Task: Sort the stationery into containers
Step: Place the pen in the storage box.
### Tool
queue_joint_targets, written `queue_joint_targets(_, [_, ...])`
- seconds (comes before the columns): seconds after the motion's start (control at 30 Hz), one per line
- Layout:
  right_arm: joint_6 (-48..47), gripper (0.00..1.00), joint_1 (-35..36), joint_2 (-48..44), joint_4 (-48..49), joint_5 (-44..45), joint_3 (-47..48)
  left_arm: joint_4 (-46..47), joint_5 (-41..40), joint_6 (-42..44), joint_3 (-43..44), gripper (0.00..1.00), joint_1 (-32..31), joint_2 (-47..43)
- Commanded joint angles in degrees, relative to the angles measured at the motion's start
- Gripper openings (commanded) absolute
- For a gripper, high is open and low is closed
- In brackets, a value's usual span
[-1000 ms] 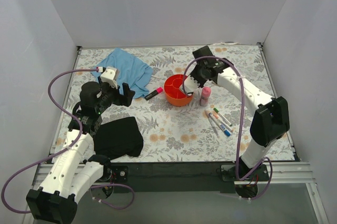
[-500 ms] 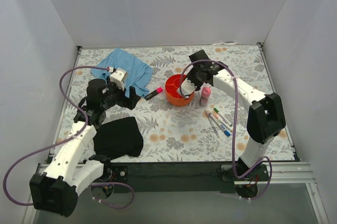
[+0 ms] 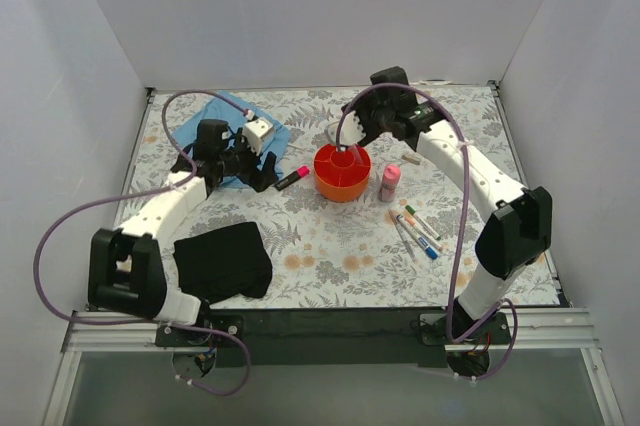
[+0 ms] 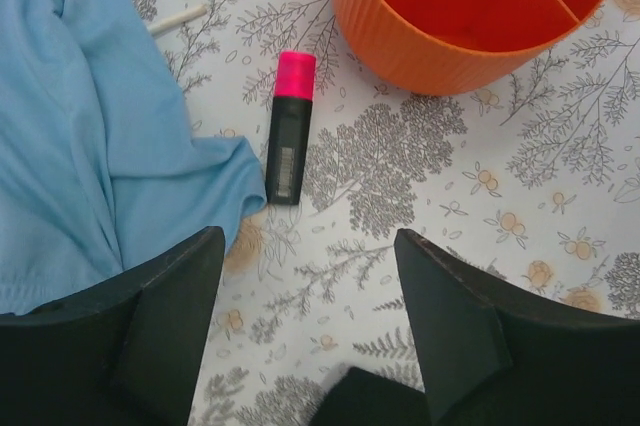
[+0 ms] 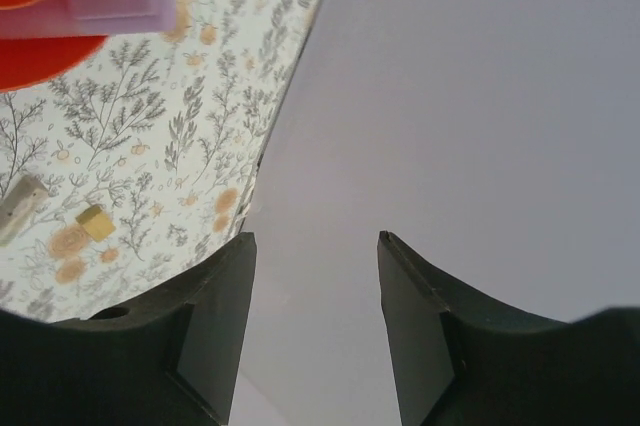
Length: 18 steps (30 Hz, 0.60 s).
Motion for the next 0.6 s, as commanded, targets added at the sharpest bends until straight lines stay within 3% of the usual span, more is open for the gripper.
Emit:
queue_joint_targets(0.0, [27.4, 0.60, -2.3, -7.2, 2.9, -2.0, 2.8, -3.1, 4.6, 4.9, 9.5, 0.65, 0.4, 10.5])
queue_joint_targets(0.17, [37.5, 0.59, -4.1, -13.2, 10.2, -2.8, -11.0, -3.3, 3.8, 6.1, 14.2, 0.63, -1.9, 19.7])
queue_joint_targets(0.57, [43.2, 0.59, -6.0, -17.7, 12.8, -1.0, -18.1, 0.5, -4.9, 5.2, 19.6, 0.63, -8.2, 31.4])
